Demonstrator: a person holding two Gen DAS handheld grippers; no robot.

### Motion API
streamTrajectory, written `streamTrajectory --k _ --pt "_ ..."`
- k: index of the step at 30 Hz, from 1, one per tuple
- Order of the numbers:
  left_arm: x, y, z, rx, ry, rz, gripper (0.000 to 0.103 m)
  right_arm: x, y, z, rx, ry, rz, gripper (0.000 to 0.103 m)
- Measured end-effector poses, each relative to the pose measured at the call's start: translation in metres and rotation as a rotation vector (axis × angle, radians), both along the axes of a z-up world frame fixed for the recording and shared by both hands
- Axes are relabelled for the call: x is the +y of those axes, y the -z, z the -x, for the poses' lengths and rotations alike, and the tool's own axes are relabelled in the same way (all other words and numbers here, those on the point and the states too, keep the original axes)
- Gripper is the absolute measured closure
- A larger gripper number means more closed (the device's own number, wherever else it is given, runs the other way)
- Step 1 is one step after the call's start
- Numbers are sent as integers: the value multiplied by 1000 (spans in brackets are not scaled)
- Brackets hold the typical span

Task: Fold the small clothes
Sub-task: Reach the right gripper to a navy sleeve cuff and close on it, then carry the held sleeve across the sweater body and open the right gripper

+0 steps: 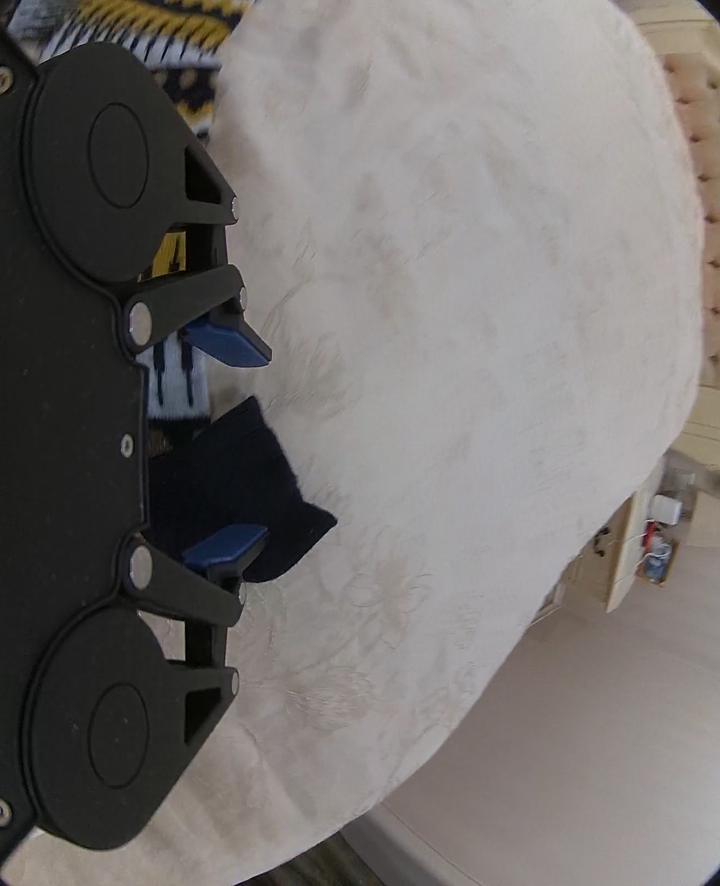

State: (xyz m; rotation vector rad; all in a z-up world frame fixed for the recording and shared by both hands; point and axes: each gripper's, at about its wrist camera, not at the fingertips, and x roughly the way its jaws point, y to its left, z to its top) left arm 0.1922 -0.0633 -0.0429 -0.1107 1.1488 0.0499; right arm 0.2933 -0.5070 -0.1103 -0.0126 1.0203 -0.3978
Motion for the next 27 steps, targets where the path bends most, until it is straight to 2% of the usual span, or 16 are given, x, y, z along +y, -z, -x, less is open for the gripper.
streamTrajectory --k 4,6,9,10,14,17,21,27 --pt "1 1 0 3 3 4 24 -3 9 4 20 -11 38 41" --pt "1 1 0 1 9 8 24 -7 6 6 10 -6 31 52" --pt "3 2 0 0 21 19 24 -25 -3 13 -30 45 -50 85" --pt "4 3 0 0 25 24 24 -30 -6 16 -43 66 -73 93" --pt "10 6 1 2 45 39 24 -32 -32 30 -120 110 -150 93" --pt "17 9 0 6 58 49 24 -15 -59 39 -189 82 -210 93" --pt "29 9 2 0 81 42 24 34 -91 41 -263 -28 -277 93" --pt "58 7 8 -19 99 1 24 124 -119 29 -329 -217 -385 93"
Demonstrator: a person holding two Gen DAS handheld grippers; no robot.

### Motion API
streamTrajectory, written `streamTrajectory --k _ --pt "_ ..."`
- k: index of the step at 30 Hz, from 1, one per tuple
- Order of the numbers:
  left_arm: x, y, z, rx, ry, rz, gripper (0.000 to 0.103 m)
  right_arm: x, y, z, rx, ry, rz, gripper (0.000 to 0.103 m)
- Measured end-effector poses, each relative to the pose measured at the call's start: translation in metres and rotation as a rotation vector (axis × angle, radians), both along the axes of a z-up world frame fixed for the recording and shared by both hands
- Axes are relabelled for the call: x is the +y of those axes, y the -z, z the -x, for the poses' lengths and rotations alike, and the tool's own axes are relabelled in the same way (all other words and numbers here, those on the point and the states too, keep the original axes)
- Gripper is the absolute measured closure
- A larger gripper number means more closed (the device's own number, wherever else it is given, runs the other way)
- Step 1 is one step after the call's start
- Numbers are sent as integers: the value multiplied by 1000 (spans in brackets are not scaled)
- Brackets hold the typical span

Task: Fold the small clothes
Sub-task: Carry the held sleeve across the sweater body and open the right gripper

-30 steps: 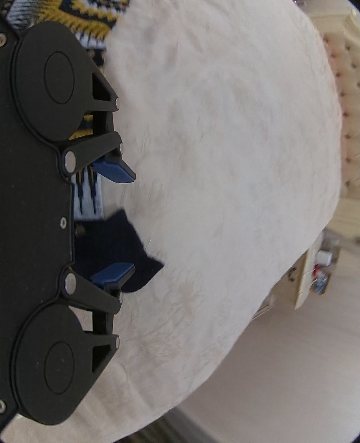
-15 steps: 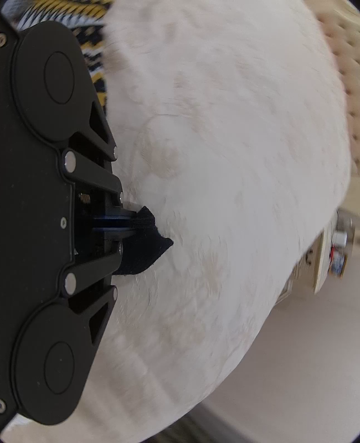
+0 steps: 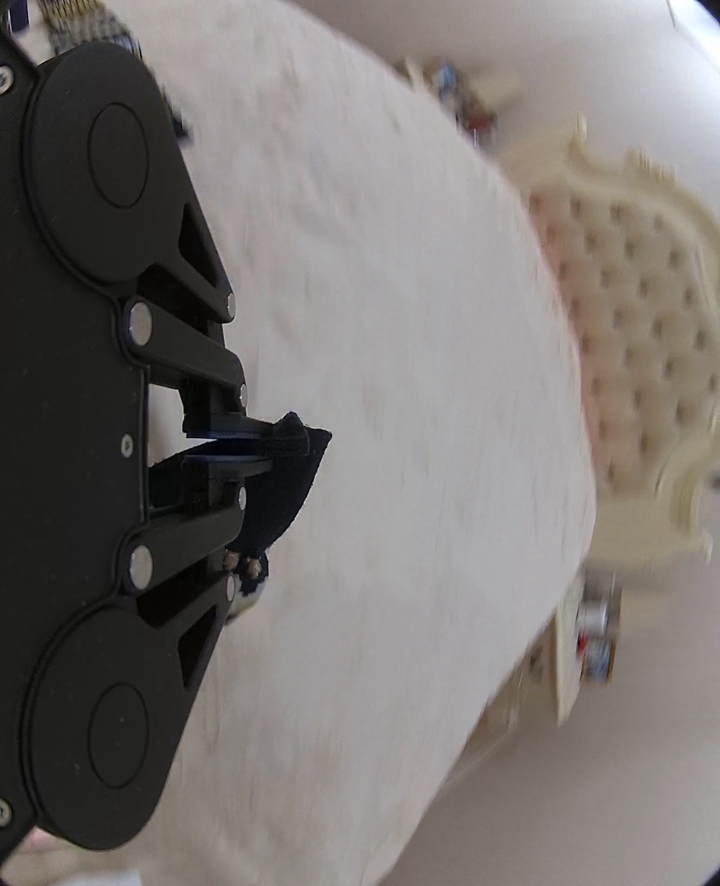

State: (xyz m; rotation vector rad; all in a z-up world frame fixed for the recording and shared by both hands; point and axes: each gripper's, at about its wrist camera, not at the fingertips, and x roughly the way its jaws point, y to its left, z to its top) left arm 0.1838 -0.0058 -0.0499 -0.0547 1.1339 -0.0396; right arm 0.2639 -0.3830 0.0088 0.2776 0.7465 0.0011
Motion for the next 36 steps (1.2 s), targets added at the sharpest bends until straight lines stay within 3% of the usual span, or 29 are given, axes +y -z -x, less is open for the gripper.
streamTrajectory --k 6,11,19,24,30,31,32,34,36 --pt "40 4 3 13 -37 -11 24 94 -1 -15 -30 -204 -54 93" --pt "73 6 2 21 -74 -24 24 161 16 -26 -15 -333 -102 93" --pt "112 8 -4 34 -100 -58 24 267 60 -20 51 -469 -144 92" --pt "127 14 -7 37 -93 -66 24 309 83 -11 96 -516 -134 90" --pt "140 21 -13 24 -73 -40 24 344 103 7 97 -592 -64 79" --pt "141 22 -14 20 -65 -28 24 346 103 10 96 -596 -54 70" --pt "141 23 -16 16 -54 -12 24 346 105 12 95 -595 -44 52" --pt "140 26 -20 11 -30 25 24 344 107 17 86 -587 -33 38" --pt "136 29 -26 0 7 69 24 339 110 22 93 -574 -12 38"
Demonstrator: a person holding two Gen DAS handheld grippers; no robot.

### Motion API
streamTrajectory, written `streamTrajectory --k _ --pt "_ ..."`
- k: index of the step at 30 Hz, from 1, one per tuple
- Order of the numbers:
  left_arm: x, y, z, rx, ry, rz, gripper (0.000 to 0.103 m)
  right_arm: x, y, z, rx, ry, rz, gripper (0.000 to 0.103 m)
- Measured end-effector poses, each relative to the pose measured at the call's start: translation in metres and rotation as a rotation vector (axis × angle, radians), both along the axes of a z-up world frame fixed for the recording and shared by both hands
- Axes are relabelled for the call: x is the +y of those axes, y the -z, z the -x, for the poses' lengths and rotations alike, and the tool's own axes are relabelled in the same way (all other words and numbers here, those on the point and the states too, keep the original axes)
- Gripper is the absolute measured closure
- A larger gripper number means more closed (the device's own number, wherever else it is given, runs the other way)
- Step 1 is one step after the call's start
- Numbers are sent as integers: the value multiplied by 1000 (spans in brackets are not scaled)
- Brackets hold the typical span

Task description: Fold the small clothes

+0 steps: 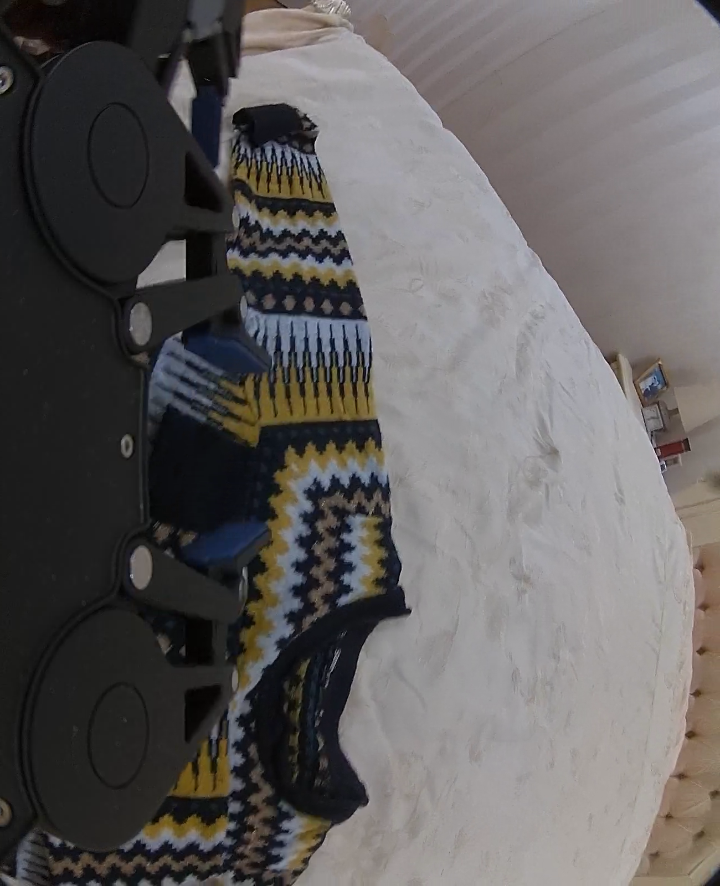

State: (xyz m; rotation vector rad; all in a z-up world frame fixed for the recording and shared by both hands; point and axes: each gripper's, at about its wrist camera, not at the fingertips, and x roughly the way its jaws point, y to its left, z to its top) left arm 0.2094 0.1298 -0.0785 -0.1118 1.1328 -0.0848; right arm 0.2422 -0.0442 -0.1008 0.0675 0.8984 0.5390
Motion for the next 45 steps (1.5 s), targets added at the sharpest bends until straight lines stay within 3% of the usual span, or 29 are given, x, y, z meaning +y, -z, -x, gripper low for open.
streamTrajectory --k 7,10,15,23,29,31,33,42,45 --pt "-33 18 -24 -14 96 47 22 -42 10 19 17 91 55 22" --pt "-48 28 -35 -26 135 55 21 -64 15 27 38 137 53 8" --pt "-66 54 -54 -5 166 53 21 -97 21 38 75 226 52 6" --pt "-66 93 -77 89 96 93 23 -127 31 49 122 269 45 6" --pt "-72 87 -75 63 62 34 66 -141 37 56 152 277 41 6" --pt "-77 83 -72 37 58 -21 85 -145 39 58 159 279 37 6" --pt "-77 79 -68 11 55 -24 95 -149 41 59 165 280 32 6" --pt "-66 26 -44 -119 -3 19 97 -161 45 59 175 294 15 6" --pt "-54 12 -37 -155 -41 -3 97 -166 44 60 174 302 8 6"
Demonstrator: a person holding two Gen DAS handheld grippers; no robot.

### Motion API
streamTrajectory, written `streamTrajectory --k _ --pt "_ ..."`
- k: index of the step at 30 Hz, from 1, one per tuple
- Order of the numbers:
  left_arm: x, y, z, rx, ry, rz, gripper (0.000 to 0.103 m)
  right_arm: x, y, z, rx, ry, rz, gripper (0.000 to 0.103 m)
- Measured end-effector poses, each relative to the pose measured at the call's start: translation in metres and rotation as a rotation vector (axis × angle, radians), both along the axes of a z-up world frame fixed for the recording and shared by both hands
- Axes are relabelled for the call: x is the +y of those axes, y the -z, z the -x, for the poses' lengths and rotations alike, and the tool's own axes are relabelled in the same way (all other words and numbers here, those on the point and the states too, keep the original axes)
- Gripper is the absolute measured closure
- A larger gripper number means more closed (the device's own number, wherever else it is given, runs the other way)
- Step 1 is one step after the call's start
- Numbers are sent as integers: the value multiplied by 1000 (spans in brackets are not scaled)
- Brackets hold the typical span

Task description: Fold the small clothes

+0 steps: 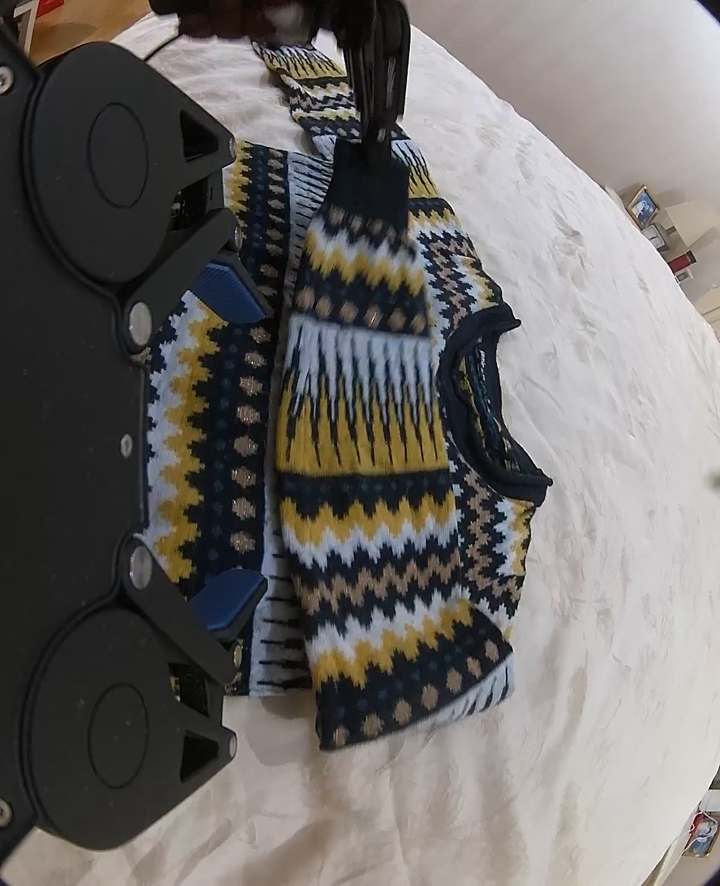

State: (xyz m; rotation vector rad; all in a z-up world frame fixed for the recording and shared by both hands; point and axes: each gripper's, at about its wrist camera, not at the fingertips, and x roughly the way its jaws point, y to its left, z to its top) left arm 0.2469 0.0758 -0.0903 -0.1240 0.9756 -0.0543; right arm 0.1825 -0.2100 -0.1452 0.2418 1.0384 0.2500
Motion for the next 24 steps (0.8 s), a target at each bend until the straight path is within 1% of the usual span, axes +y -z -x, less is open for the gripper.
streamTrajectory --k 3,5,7,9,10,14,17,18,19,21,24 --pt "13 1 -1 9 -38 -33 98 -5 1 -1 7 14 -7 6" --pt "18 6 -4 19 -69 -69 103 -9 3 -4 11 22 -8 6" --pt "24 11 -6 31 -101 -105 103 -13 4 -6 17 24 -9 6" --pt "30 18 -8 47 -126 -121 103 -18 4 -11 17 32 -9 6" --pt "31 23 -11 66 -132 -124 103 -22 4 -13 17 36 -11 6" --pt "32 27 -11 107 -132 -61 100 -38 3 -28 11 55 -7 6" --pt "22 28 -5 103 -83 -20 91 -54 4 -45 12 85 -18 6" --pt "17 28 -2 105 -65 -8 81 -61 6 -51 18 99 -23 6" --pt "12 28 1 106 -52 -3 74 -68 8 -57 24 113 -28 6" --pt "0 27 9 101 -20 4 74 -81 14 -70 36 141 -35 6" --pt "-17 30 23 114 25 0 69 -98 24 -87 61 172 -47 6"
